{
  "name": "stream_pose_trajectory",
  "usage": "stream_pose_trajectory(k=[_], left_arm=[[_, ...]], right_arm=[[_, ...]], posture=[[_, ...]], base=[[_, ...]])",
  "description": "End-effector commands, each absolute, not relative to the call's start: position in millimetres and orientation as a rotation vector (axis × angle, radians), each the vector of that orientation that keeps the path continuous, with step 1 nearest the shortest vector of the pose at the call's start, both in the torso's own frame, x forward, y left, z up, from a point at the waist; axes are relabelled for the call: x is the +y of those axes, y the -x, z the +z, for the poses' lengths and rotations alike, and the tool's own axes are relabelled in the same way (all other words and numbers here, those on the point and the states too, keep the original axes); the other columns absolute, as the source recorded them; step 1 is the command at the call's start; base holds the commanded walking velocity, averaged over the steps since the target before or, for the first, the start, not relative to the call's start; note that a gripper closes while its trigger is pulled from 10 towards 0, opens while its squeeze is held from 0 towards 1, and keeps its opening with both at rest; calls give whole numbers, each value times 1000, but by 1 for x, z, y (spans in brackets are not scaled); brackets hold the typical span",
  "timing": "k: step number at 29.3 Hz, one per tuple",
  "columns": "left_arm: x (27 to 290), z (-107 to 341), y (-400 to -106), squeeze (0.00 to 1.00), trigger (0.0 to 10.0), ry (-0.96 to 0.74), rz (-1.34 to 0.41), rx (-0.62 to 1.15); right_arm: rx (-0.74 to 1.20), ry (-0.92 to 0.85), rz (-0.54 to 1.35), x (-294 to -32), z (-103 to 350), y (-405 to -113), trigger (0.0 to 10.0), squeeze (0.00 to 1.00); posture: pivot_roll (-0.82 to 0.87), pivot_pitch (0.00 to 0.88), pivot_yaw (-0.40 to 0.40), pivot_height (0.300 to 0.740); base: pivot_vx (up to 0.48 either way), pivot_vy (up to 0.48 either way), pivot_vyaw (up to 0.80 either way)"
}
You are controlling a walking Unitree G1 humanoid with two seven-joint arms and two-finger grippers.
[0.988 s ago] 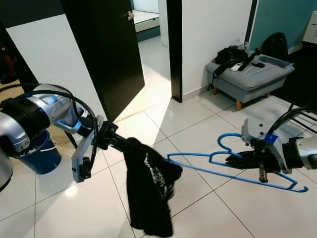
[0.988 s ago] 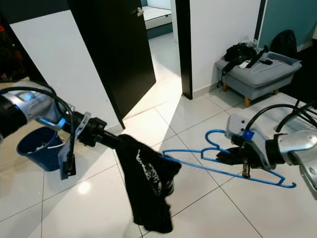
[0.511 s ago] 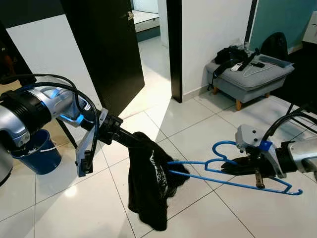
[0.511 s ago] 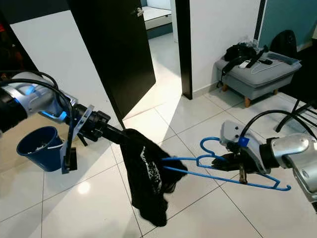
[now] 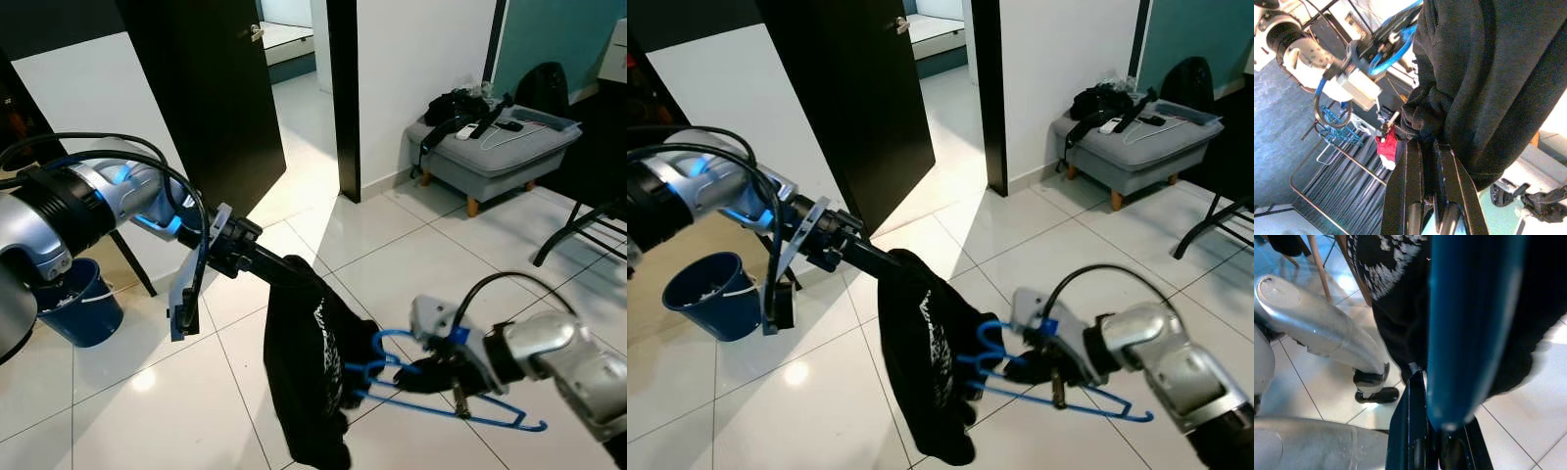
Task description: Hang hanger
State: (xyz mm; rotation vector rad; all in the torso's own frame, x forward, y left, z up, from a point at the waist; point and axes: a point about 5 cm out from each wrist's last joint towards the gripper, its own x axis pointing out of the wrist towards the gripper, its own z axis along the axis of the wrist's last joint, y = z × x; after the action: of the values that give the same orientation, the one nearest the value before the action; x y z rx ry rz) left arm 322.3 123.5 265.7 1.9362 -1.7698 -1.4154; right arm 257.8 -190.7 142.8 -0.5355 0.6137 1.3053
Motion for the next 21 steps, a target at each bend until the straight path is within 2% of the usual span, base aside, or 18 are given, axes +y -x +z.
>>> stream_pose_trajectory(k=[1,4,5,6,7,11,16,21], left_arm=[[122,280,-324,0,10000,-1958,-1326,-1800],[122,280,-324,0,10000,-1958,-1326,-1800],[122,279,-323,0,10000,-1952,-1324,-1792],[122,279,-323,0,10000,-1952,-1324,-1792],[124,277,-323,0,10000,-1950,-1327,-1777],[124,276,-323,0,10000,-1948,-1329,-1767],[134,274,-324,0,10000,-1972,-1314,-1720],[136,275,-323,0,10000,-1969,-1300,-1704]], right_arm=[[615,544,1237,-178,136,-266,10000,0],[615,544,1237,-178,136,-266,10000,0],[618,491,1056,-184,136,-283,10000,0],[618,491,1056,-184,136,-283,10000,0],[616,454,964,-190,137,-290,10000,0],[614,430,908,-193,137,-294,10000,0],[661,283,705,-221,129,-293,10000,0],[627,170,570,-232,126,-300,10000,0]], posture=[[-46,0,169,736],[-46,0,169,736],[-47,0,165,736],[-47,0,165,736],[-48,0,159,736],[-48,0,159,736],[-44,0,150,736],[-39,0,149,736]], base=[[0,0,0],[0,0,0],[0,0,0],[0,0,0],[0,0,0],[0,0,0],[0,0,0],[0,0,0]])
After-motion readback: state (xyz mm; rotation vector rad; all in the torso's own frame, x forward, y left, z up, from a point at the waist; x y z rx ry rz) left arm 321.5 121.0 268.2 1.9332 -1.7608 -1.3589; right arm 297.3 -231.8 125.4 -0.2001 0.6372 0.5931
